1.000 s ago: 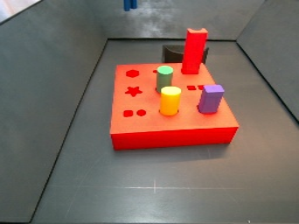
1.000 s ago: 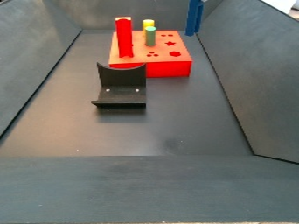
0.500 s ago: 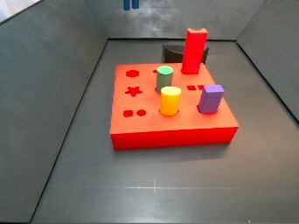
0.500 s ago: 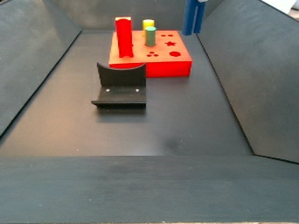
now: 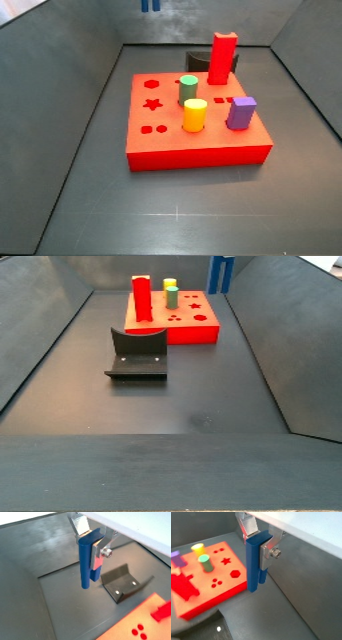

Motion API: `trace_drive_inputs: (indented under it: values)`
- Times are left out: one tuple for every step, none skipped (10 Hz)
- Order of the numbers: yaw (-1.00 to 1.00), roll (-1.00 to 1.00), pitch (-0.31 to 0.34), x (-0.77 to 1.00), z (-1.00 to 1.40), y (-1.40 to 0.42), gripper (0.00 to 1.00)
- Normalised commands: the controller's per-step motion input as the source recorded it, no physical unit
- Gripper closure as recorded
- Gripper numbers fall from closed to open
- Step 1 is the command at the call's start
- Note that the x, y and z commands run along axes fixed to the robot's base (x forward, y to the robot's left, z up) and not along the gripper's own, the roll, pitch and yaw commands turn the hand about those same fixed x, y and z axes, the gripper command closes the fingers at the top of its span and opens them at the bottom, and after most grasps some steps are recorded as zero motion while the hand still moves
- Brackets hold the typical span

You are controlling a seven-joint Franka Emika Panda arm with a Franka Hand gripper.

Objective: Pick up the square-circle object. Move up. Rotate the square-circle object. Move to above the board. Insert the square-circle object.
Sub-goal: Rotate the square-circle object.

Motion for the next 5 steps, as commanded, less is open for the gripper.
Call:
trace_drive_inputs:
  values:
    - [-1.0,0.0,-0.001,0.0,0.0,-0.02,1.0]
    - [-1.0,0.0,-0.001,0.0,0.0,-0.02,1.0]
    - [-1.0,0.0,-0.002,0.0,0.0,-0.01,1.0]
    - [-1.0,0.0,-0.002,0.0,0.0,0.0,1.0]
    - [-1.0,0.0,-0.002,0.0,0.0,0.0,1.0]
